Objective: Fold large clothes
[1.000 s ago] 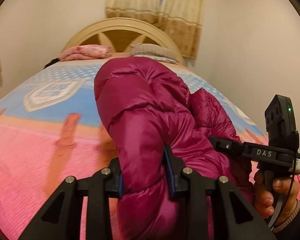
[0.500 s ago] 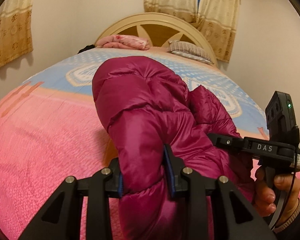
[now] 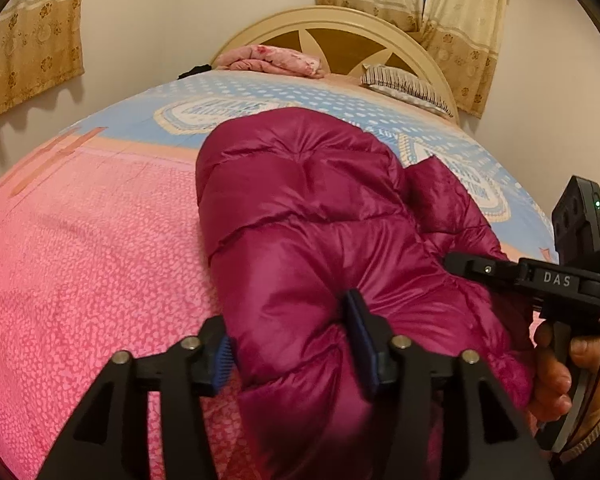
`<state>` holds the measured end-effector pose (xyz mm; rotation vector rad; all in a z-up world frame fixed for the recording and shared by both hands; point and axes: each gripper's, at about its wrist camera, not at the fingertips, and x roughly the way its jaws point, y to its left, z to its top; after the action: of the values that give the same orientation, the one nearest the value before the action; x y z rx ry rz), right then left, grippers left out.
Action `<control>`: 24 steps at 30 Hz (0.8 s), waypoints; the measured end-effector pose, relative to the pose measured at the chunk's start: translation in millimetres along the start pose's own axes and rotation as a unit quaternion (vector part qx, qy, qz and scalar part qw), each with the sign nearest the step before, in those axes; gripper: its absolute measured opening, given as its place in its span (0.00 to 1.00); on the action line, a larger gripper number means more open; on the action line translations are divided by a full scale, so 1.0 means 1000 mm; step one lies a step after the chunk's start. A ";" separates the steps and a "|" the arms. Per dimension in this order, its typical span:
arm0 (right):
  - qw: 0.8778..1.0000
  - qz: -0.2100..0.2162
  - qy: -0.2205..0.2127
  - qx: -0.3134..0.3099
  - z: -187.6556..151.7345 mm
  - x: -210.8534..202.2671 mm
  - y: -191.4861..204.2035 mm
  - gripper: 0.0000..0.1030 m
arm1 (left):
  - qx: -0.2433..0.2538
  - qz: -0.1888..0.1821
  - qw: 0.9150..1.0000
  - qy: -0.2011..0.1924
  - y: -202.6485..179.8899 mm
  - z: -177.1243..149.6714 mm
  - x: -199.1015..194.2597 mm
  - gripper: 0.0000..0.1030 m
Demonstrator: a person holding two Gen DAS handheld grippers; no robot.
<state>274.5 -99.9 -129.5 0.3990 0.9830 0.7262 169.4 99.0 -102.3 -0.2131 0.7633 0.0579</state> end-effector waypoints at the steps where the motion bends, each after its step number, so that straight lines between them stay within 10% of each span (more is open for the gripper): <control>1: 1.000 0.000 0.000 0.002 -0.001 0.000 -0.002 0.23 | 0.003 0.005 1.000 -0.001 0.000 -0.001 0.000 0.61; 24: 0.999 -0.030 -0.012 0.004 -0.010 -0.014 -0.005 0.39 | -0.006 0.019 1.000 -0.006 0.019 -0.015 -0.005 0.90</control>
<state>263.3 -113.0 -129.0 0.3836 0.9724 0.6624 152.6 114.4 -112.6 -0.2089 0.7551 0.1001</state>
